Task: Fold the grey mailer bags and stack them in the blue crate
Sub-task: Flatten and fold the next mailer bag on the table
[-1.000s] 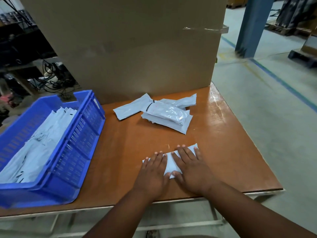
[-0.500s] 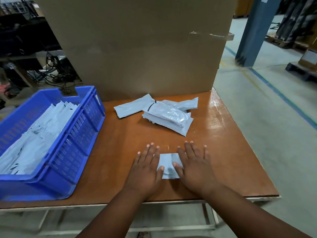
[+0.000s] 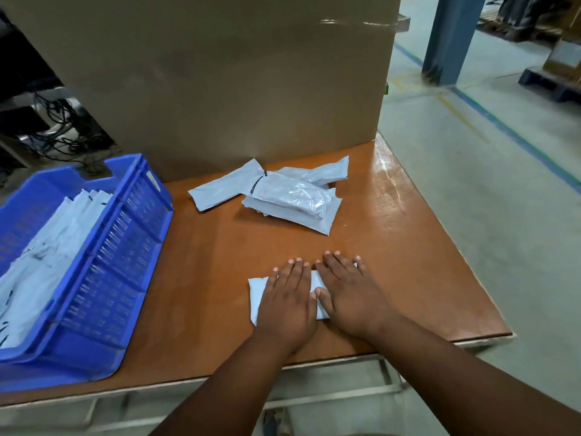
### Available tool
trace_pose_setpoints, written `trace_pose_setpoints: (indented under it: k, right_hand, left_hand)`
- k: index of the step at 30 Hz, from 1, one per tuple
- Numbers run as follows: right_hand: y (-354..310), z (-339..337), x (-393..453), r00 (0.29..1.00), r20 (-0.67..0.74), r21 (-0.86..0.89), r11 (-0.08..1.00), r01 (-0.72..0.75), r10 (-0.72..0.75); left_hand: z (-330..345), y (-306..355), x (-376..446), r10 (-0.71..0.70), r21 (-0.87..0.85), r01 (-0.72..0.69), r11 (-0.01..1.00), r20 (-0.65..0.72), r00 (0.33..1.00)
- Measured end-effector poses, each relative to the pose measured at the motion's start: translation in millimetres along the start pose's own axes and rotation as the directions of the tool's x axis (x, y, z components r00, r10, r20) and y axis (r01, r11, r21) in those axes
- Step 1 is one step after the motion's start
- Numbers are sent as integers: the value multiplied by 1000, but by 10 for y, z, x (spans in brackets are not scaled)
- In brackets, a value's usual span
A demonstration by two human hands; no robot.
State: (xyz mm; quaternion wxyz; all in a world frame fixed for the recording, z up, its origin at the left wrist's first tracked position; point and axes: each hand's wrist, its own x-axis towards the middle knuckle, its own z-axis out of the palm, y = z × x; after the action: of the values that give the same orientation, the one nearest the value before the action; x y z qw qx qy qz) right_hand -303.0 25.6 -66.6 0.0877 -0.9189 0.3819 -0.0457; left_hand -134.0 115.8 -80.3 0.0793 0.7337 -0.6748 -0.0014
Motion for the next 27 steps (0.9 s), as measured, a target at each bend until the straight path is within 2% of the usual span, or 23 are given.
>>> trace_pose_setpoints:
  k: [5, 12, 15, 21, 27]
  right_hand:
    - [-3, 34, -3, 1000, -2, -36, 999, -7, 7]
    - [-17, -51, 8, 996, 92, -51, 999, 8, -4]
    - [-36, -233, 46, 991, 131, -75, 997, 31, -21]
    - [-315, -375, 301, 992, -60, -58, 992, 108, -112]
    - [-508, 13, 410, 982, 43, -102, 977, 189, -185]
  left_hand:
    - [1, -4, 17, -3, -1, 3, 1000, 24, 1000]
    - [-80, -40, -22, -14, -10, 16, 1000, 118, 993]
    - [-230, -67, -42, -33, -37, 36, 999, 97, 995]
    - [-430, -344, 21, -94, -87, 89, 992, -50, 994]
    - [-147, -559, -178, -153, -45, 157, 987, 79, 985]
